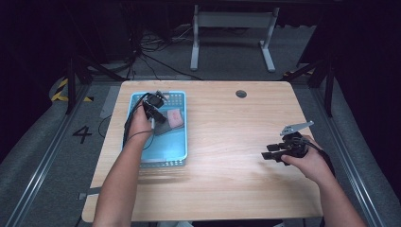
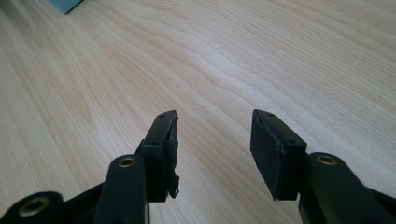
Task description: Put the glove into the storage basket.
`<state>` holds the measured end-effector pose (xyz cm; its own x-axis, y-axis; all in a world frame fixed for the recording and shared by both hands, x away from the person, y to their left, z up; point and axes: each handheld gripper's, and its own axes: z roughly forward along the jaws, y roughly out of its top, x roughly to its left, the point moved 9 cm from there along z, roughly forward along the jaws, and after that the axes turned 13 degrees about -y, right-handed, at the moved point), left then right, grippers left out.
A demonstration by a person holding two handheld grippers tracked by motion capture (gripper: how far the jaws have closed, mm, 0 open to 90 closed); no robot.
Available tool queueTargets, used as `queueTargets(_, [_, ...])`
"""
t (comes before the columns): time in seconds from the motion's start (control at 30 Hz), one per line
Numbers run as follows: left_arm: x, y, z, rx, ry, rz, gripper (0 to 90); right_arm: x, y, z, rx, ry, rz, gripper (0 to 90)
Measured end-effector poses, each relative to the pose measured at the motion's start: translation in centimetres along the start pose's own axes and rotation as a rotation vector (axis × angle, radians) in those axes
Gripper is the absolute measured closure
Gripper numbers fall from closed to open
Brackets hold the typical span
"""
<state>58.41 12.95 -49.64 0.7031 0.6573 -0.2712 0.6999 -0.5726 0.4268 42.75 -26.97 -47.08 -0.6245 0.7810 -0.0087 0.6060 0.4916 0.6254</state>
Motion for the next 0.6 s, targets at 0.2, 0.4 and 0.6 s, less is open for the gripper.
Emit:
queueTargets(0.2, [-1.2,-0.2,-2.6,-0.058,0.001,0.03,78.3,0.0,0.2,0.0,-0.003,0.002,-0.002,52.3])
queueTargets(0.4, [-4.8,-0.4,-5.7,-0.179,-0.042,0.089,74.3,-0.1,0.8,-0.1,-0.018,0.001,-0.005,52.4])
queueTargets(0.6, [-10.0,-1.1,-8.0,-0.244,-0.119,0.19,72.4,0.0,1.3,0.0,-0.026,0.002,-0.017,52.4])
